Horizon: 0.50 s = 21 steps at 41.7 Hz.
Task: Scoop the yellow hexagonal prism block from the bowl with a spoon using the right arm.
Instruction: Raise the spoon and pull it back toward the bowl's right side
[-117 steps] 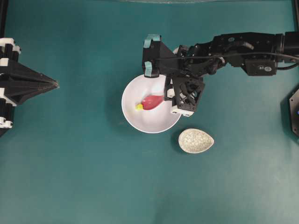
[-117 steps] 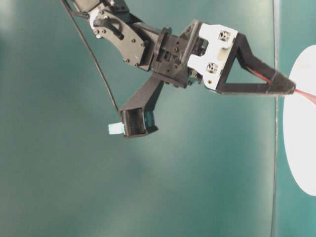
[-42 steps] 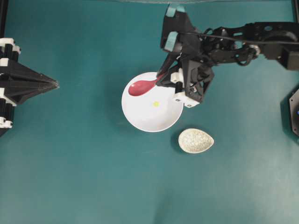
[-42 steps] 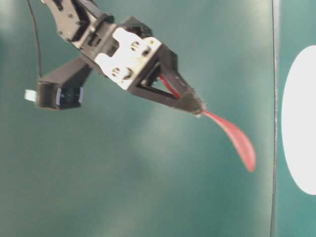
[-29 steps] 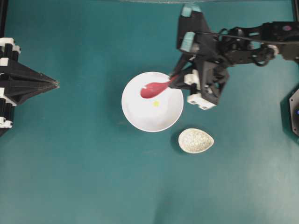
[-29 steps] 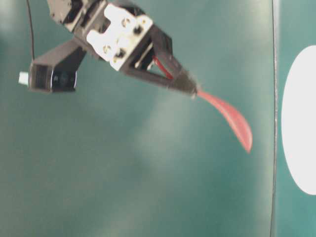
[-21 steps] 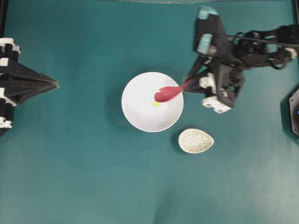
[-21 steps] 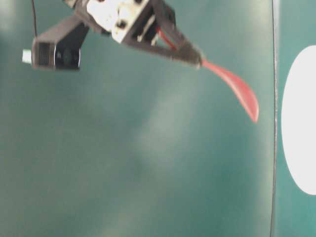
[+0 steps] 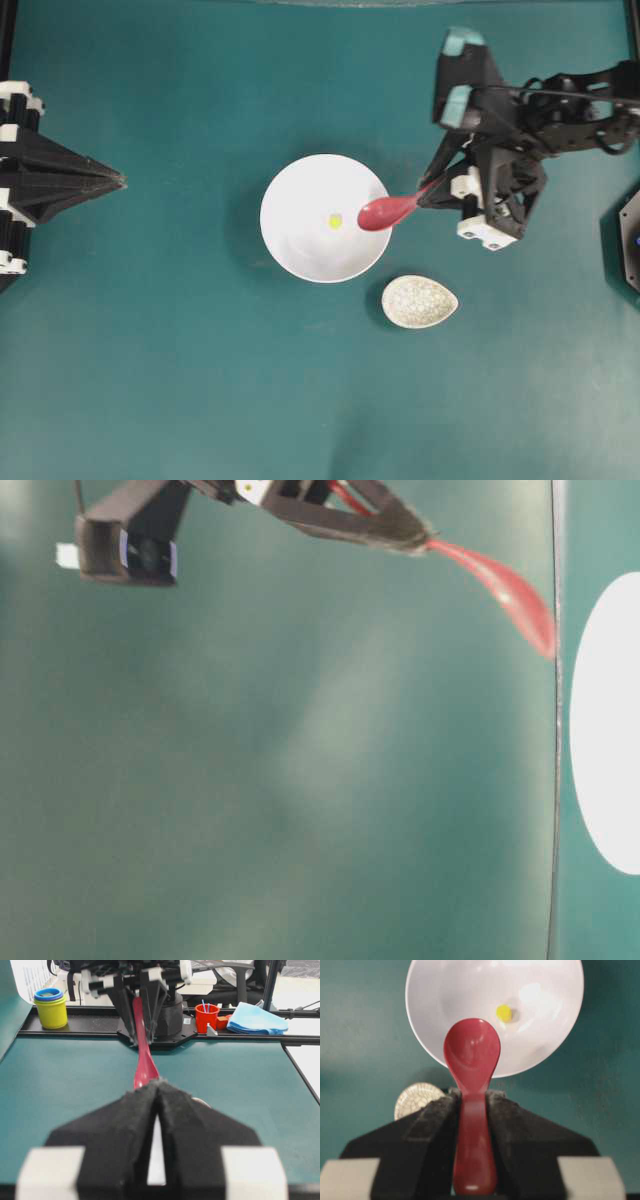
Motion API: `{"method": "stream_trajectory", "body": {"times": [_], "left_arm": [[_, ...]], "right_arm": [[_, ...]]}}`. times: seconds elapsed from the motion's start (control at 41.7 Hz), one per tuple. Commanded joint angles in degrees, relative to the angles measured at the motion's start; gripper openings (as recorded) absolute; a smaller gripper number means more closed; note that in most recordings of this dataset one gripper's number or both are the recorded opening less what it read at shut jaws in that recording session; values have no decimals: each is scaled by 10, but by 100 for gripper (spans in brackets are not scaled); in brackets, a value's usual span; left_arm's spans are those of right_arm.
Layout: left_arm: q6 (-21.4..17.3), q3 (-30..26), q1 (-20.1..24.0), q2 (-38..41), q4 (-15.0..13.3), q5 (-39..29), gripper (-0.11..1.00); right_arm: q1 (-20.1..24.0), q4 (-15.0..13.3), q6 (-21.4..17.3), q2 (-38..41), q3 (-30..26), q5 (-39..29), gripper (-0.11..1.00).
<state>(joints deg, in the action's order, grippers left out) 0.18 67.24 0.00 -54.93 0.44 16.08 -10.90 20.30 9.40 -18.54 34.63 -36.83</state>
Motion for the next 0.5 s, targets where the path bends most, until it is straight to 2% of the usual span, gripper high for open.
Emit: {"method": "stream_trajectory", "body": {"times": [0.0,0.144,0.479], "left_arm": [[-1,-17,0,5,2,5,3],[-1,-16,0,5,2,5,3],[-1,-17,0,5,2,5,3]], "right_arm": [[-4,-4,-2,11,-30,-18,25],[-4,-15,-2,43,-48,-37,25],[-3,-15,-6,87,-70,-43,25]]}}
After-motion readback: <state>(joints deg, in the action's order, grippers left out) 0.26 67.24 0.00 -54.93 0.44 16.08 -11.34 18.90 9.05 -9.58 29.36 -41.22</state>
